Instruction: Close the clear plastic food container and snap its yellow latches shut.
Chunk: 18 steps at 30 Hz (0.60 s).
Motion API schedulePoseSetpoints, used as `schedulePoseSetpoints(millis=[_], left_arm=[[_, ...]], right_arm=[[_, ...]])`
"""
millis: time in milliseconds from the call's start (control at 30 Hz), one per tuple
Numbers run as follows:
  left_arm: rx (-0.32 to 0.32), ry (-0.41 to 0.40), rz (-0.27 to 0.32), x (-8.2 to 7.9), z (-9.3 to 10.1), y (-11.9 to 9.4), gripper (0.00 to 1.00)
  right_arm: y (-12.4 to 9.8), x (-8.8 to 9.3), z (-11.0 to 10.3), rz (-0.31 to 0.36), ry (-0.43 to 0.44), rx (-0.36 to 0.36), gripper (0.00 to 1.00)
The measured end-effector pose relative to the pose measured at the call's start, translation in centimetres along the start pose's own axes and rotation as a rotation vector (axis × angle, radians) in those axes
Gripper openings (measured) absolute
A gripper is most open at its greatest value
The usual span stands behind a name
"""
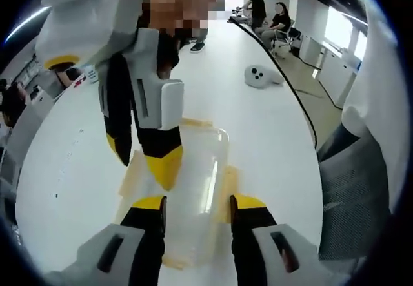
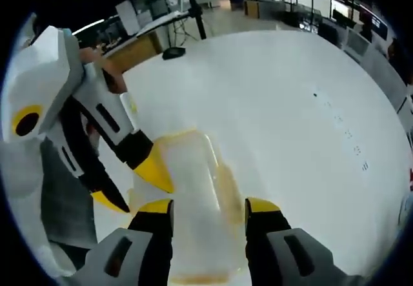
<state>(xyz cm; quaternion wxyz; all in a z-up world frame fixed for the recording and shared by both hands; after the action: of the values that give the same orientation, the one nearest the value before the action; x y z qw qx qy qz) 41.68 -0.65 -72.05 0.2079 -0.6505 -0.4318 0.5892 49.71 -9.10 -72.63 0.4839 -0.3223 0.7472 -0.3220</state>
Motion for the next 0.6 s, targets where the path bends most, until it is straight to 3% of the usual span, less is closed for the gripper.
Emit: schedulePoseSetpoints(millis=[600], left_arm=[[-0.05, 0.04, 0.001, 0.15, 0.5, 0.07, 0.39]], right_arm=[[0.43, -0.55, 0.22, -0.068, -0.007, -0.063, 0.41]])
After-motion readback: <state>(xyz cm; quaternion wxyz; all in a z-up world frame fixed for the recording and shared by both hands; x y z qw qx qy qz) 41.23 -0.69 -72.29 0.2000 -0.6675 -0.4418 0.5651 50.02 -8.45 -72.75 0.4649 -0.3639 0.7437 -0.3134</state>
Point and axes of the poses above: the point that each gripper's makers call its tool centre point, and the gripper's own axes: y roughly forward along the fingers, z roughly to its right, x roughly out of its underside, the point moved 8 cm from there along -y, roughly backward along the fingers, and after that the axes turned 9 degrees about -x, right-handed, at the moved point
